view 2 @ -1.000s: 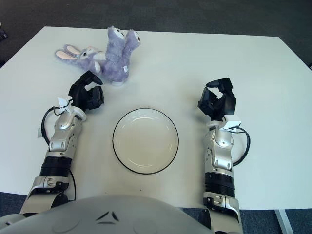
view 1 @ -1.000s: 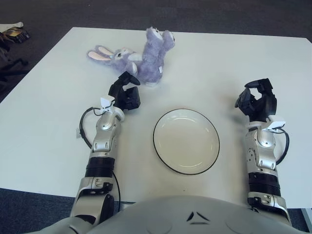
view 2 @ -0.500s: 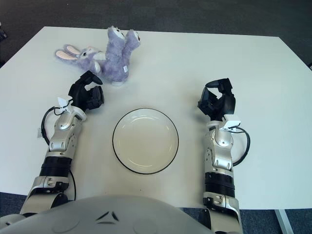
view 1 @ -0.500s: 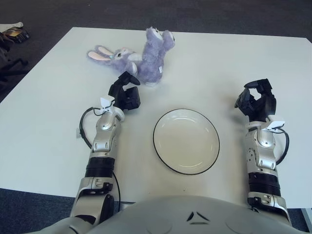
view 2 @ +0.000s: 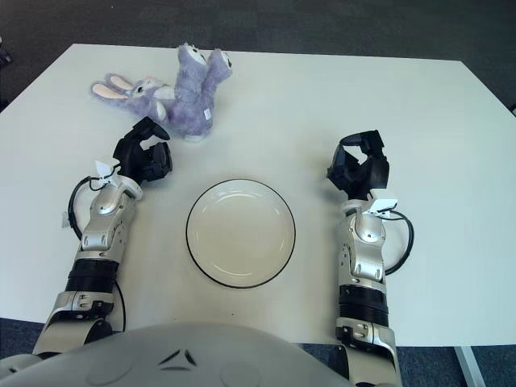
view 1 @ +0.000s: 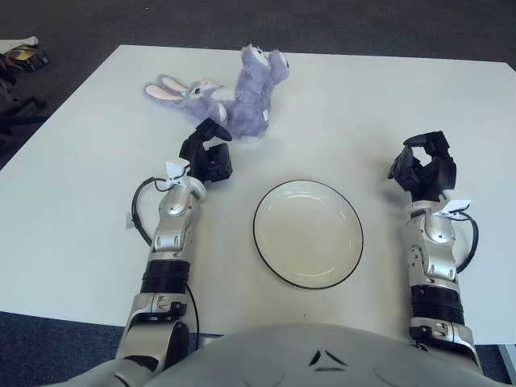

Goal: Put the doll into the plate.

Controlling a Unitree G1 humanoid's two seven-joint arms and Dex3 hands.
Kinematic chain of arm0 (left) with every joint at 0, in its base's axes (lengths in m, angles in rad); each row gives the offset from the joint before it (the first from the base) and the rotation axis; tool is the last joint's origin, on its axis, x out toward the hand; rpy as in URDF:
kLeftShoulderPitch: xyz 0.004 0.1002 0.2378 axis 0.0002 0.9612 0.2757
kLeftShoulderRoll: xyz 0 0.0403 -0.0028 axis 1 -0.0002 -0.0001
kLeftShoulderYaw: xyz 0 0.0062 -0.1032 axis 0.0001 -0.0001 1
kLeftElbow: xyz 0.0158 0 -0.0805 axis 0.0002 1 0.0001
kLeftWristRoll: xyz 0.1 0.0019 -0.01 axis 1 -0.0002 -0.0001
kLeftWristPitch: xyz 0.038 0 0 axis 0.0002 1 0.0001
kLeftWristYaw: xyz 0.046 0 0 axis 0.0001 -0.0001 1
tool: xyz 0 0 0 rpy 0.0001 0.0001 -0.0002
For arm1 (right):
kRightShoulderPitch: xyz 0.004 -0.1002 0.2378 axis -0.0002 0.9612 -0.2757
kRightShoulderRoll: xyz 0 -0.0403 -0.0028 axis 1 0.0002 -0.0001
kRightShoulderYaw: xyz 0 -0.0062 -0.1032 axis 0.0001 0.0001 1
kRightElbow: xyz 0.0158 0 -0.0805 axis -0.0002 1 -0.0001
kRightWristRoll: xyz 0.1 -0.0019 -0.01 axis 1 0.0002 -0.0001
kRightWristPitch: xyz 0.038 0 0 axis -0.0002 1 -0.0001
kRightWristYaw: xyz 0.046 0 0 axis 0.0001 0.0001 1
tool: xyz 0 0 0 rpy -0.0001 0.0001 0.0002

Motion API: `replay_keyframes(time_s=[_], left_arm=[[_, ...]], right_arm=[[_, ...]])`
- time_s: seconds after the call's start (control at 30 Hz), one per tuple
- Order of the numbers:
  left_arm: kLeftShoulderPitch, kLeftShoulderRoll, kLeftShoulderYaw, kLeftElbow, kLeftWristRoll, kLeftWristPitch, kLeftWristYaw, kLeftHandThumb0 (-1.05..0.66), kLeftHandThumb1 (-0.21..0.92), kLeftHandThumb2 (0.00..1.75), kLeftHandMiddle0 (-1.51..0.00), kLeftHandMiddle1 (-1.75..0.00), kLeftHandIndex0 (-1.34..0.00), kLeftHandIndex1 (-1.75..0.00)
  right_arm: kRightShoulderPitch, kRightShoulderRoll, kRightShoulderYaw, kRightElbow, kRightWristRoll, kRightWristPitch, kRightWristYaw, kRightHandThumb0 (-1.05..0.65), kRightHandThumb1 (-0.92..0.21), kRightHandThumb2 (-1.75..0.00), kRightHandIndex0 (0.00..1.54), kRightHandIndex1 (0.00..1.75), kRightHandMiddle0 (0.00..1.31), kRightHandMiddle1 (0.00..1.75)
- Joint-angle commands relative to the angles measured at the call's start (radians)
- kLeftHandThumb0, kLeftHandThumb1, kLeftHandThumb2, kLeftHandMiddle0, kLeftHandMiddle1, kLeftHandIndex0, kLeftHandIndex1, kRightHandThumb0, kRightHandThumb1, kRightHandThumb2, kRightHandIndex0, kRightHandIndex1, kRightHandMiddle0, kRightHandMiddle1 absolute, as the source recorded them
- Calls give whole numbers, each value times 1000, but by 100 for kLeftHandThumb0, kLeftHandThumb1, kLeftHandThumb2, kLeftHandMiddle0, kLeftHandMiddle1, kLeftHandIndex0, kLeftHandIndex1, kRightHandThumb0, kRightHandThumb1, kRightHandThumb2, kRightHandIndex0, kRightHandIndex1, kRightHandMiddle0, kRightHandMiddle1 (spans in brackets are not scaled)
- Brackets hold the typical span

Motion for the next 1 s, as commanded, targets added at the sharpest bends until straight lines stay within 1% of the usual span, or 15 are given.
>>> replay_keyframes(time_s=[0.0,0.97], left_arm=[[40,-13,-6,15,0,13,4,-46,37,124,-111,-175,-57,-175],[40,-12,-6,13,3,16,7,-46,37,125,-112,-175,-57,-175]], right_arm=[[71,44,8,41,-1,10,-2,-39,-67,-87,109,175,35,175],[73,44,9,26,-2,37,-6,-39,-68,-86,110,175,35,175]])
